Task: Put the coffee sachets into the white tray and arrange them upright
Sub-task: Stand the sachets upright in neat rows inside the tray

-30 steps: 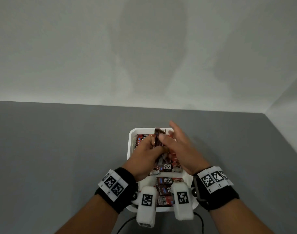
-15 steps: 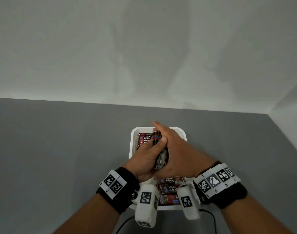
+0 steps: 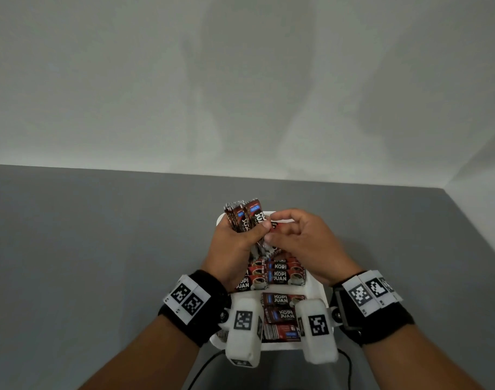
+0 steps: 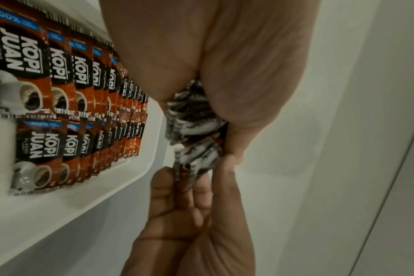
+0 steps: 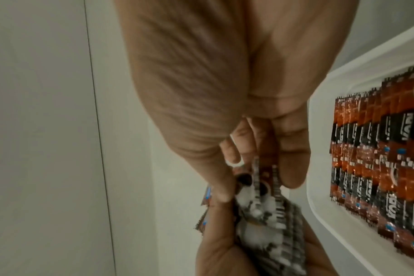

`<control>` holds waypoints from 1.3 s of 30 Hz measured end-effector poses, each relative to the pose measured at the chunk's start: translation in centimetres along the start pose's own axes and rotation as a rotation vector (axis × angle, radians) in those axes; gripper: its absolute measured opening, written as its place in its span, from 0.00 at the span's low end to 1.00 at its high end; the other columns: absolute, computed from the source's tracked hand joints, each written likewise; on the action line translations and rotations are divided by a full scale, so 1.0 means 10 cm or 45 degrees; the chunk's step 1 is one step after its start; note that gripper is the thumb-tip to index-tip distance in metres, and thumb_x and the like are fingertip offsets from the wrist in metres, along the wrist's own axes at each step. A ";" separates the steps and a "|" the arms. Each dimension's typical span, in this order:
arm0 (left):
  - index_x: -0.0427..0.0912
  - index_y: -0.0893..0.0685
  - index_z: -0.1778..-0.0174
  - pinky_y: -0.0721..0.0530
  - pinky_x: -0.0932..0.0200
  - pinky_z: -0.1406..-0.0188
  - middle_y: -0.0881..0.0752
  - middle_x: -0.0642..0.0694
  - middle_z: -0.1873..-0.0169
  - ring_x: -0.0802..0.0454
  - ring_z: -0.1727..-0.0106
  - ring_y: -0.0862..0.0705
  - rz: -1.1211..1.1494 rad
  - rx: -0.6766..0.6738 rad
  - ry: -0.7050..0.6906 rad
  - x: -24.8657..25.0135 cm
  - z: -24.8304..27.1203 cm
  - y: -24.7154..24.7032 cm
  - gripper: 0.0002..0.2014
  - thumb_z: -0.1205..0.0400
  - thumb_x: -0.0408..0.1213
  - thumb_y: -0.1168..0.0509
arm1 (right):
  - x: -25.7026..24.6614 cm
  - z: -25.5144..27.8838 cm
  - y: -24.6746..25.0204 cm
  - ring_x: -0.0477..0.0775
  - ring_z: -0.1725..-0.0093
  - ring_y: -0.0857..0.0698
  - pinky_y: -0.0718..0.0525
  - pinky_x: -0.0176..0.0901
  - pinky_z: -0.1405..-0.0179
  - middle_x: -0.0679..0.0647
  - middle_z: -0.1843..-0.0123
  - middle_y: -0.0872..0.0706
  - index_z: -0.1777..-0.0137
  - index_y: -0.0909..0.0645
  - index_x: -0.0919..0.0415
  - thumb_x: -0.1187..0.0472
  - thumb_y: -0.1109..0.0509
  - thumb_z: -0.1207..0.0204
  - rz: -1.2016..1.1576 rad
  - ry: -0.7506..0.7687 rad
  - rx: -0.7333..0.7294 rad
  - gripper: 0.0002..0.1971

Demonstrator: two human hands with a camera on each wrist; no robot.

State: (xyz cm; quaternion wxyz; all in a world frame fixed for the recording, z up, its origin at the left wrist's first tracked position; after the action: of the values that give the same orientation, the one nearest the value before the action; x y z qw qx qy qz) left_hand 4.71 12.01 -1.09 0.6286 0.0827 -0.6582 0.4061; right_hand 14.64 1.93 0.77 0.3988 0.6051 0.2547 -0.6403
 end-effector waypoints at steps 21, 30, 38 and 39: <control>0.28 0.20 0.30 0.14 0.30 0.38 0.14 0.25 0.37 0.26 0.36 0.14 0.051 -0.022 0.189 -0.30 0.12 0.18 0.17 0.15 0.27 0.34 | 0.21 -0.04 -0.01 0.54 0.59 0.07 0.09 0.56 0.54 0.51 0.56 0.05 0.50 0.09 0.54 0.65 0.20 0.25 0.316 0.015 -0.114 0.07; 0.34 0.20 0.59 0.14 0.53 0.69 0.20 0.39 0.69 0.45 0.70 0.18 0.001 0.079 0.190 -0.21 0.05 0.24 0.13 0.14 0.41 0.32 | 0.27 -0.09 0.10 0.59 0.58 0.14 0.13 0.59 0.55 0.59 0.60 0.11 0.57 0.13 0.60 0.57 0.33 0.13 0.215 -0.040 0.043 0.12; 0.29 0.19 0.50 0.12 0.51 0.64 0.12 0.37 0.62 0.42 0.63 0.11 -0.370 0.051 0.059 -0.10 -0.02 0.32 0.12 0.23 0.26 0.24 | 0.14 -0.08 0.05 0.37 0.70 0.18 0.22 0.33 0.64 0.45 0.68 0.12 0.58 0.12 0.50 0.60 0.23 0.20 0.540 0.041 -0.119 0.06; 0.31 0.18 0.51 0.13 0.49 0.62 0.13 0.41 0.64 0.44 0.63 0.13 -0.481 0.065 0.046 -0.11 -0.03 0.36 0.12 0.25 0.28 0.22 | 0.17 -0.10 0.07 0.38 0.70 0.19 0.22 0.34 0.65 0.44 0.69 0.13 0.59 0.12 0.49 0.59 0.22 0.21 0.636 0.044 -0.113 0.06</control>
State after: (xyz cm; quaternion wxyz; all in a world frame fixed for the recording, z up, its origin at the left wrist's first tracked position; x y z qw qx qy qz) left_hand 2.92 14.07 -3.67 0.7032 0.2135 -0.6088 0.2988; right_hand 15.86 2.04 -0.92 0.5665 0.6419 0.1320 -0.4997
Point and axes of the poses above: each hand's wrist, its own z-axis away from the middle knuckle, its own y-axis out of the back of the hand, x = y × z, the point moved 7 cm from there along -z, towards the middle knuckle
